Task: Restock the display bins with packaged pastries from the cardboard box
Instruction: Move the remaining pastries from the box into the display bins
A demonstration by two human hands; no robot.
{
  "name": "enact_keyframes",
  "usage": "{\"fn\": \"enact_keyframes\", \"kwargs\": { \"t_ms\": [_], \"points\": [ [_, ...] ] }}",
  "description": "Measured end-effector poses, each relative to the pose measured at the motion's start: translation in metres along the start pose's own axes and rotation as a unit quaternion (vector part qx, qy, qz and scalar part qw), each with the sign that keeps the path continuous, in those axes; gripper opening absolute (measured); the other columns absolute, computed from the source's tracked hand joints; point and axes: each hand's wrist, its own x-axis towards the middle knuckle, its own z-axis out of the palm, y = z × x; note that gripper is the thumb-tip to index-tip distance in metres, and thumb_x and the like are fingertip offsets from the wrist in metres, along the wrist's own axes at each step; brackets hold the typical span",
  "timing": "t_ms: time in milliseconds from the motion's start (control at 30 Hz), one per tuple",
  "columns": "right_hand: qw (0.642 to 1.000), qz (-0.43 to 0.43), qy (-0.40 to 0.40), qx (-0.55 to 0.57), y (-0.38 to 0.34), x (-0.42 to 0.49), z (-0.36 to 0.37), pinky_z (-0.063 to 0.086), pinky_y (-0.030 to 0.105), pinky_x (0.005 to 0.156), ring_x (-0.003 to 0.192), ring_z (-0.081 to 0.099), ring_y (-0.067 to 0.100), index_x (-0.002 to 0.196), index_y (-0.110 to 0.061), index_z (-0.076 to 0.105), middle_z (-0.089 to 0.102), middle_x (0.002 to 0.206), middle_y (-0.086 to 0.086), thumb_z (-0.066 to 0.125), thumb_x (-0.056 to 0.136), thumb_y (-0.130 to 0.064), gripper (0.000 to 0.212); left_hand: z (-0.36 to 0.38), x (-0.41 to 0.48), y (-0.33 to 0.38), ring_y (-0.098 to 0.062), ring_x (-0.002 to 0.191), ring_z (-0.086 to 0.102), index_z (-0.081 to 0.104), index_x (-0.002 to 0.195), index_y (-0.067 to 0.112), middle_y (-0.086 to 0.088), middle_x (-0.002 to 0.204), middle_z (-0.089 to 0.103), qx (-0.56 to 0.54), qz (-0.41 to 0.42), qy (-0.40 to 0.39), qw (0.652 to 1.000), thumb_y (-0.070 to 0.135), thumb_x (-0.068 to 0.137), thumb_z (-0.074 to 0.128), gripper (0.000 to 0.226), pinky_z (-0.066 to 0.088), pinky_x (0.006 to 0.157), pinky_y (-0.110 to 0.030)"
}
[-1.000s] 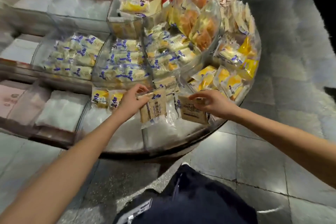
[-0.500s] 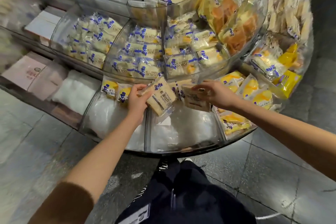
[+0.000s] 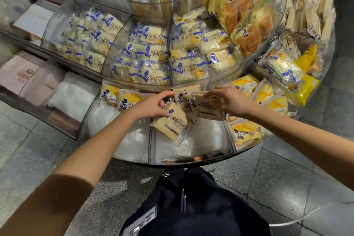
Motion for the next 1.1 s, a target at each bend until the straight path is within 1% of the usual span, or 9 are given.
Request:
{"fn": "enact_keyframes", "kwargs": {
  "t_ms": [133, 233, 333, 400, 533, 700, 900, 1033, 1100],
  "points": [
    [1.000, 0.014, -0.008, 0.027, 0.005, -0.006, 0.000, 0.048, 0.038, 0.072, 0.087, 0.060, 0.022, 0.117, -0.016, 0.070, 0.064, 0.103, 0.007, 0.072, 0.084, -0.012, 0.034, 0.006, 0.013, 0.001, -0.012, 0.063, 0.046, 0.054, 0.117, 0.035, -0.006, 0.097, 0.059, 0.060, 0.006, -0.043, 0.997, 0.012, 0.078, 0.076, 0.051, 0.041, 0.061, -0.031],
    [0.998, 0.041, -0.001, 0.049, 0.013, -0.010, -0.004, 0.048, 0.040, 0.076, 0.092, 0.061, 0.027, 0.117, -0.015, 0.070, 0.066, 0.106, 0.010, 0.072, 0.083, -0.008, 0.034, 0.002, 0.010, 0.000, -0.008, 0.063, 0.049, 0.055, 0.103, 0.029, 0.003, 0.089, 0.057, 0.022, 0.008, -0.033, 0.999, 0.001, 0.077, 0.075, 0.043, 0.042, 0.056, -0.026],
    [0.995, 0.074, 0.014, 0.072, 0.021, -0.010, -0.013, 0.050, 0.043, 0.082, 0.095, 0.062, 0.026, 0.115, -0.017, 0.070, 0.068, 0.108, 0.008, 0.072, 0.082, -0.006, 0.035, -0.014, 0.004, -0.007, -0.019, 0.090, 0.064, 0.054, 0.093, 0.022, 0.004, 0.101, 0.058, -0.086, 0.001, 0.053, 0.995, -0.007, 0.077, 0.072, 0.038, 0.056, 0.072, -0.032],
    [0.990, 0.090, 0.011, 0.105, 0.021, -0.011, -0.021, 0.051, 0.041, 0.085, 0.098, 0.062, 0.023, 0.114, -0.018, 0.070, 0.068, 0.108, 0.004, 0.072, 0.083, -0.005, 0.033, -0.019, 0.002, -0.010, -0.017, 0.086, 0.062, 0.052, 0.090, 0.023, 0.006, 0.102, 0.058, -0.109, -0.002, 0.125, 0.986, -0.004, 0.079, 0.072, 0.035, 0.055, 0.070, -0.031],
    [0.981, 0.090, -0.025, 0.167, 0.020, -0.011, -0.026, 0.052, 0.026, 0.080, 0.093, 0.064, 0.011, 0.108, -0.027, 0.068, 0.066, 0.100, -0.013, 0.072, 0.085, -0.007, 0.030, -0.007, 0.009, -0.010, -0.014, 0.071, 0.051, 0.051, 0.095, 0.021, 0.006, 0.089, 0.056, -0.052, 0.006, 0.185, 0.981, 0.002, 0.081, 0.073, 0.032, 0.045, 0.065, -0.032],
    [0.978, 0.070, -0.066, 0.184, 0.014, -0.009, -0.015, 0.043, 0.005, 0.069, 0.082, 0.059, -0.016, 0.104, -0.039, 0.064, 0.062, 0.098, -0.022, 0.073, 0.085, -0.011, 0.034, 0.003, 0.011, -0.015, -0.021, 0.083, 0.056, 0.051, 0.097, 0.022, -0.002, 0.100, 0.059, 0.040, -0.003, 0.213, 0.976, 0.001, 0.083, 0.066, 0.029, 0.045, 0.070, -0.035],
    [0.976, 0.057, -0.054, 0.205, 0.012, 0.005, -0.008, 0.048, 0.015, 0.079, 0.090, 0.062, -0.005, 0.101, -0.045, 0.064, 0.065, 0.097, -0.022, 0.074, 0.083, -0.010, 0.040, 0.012, 0.005, -0.023, -0.016, 0.094, 0.050, 0.055, 0.113, 0.021, 0.005, 0.112, 0.050, -0.008, -0.029, 0.249, 0.968, 0.031, 0.083, 0.076, 0.038, 0.043, 0.076, -0.032],
    [0.972, 0.043, -0.111, 0.205, 0.018, 0.006, -0.023, 0.053, 0.021, 0.076, 0.090, 0.066, 0.006, 0.103, -0.036, 0.070, 0.070, 0.100, -0.016, 0.072, 0.084, -0.004, 0.038, 0.023, 0.011, -0.014, -0.015, 0.096, 0.048, 0.053, 0.108, 0.016, 0.004, 0.112, 0.047, -0.016, -0.042, 0.296, 0.954, 0.021, 0.082, 0.076, 0.035, 0.037, 0.075, -0.029],
    [0.969, 0.043, -0.141, 0.196, 0.017, 0.005, -0.020, 0.048, 0.015, 0.068, 0.079, 0.064, -0.002, 0.105, -0.029, 0.072, 0.071, 0.092, -0.016, 0.072, 0.084, -0.002, 0.034, 0.029, 0.011, -0.014, -0.017, 0.096, 0.049, 0.055, 0.107, 0.013, 0.002, 0.111, 0.048, -0.028, -0.035, 0.323, 0.945, 0.019, 0.081, 0.077, 0.035, 0.036, 0.074, -0.029]
  ]
}}
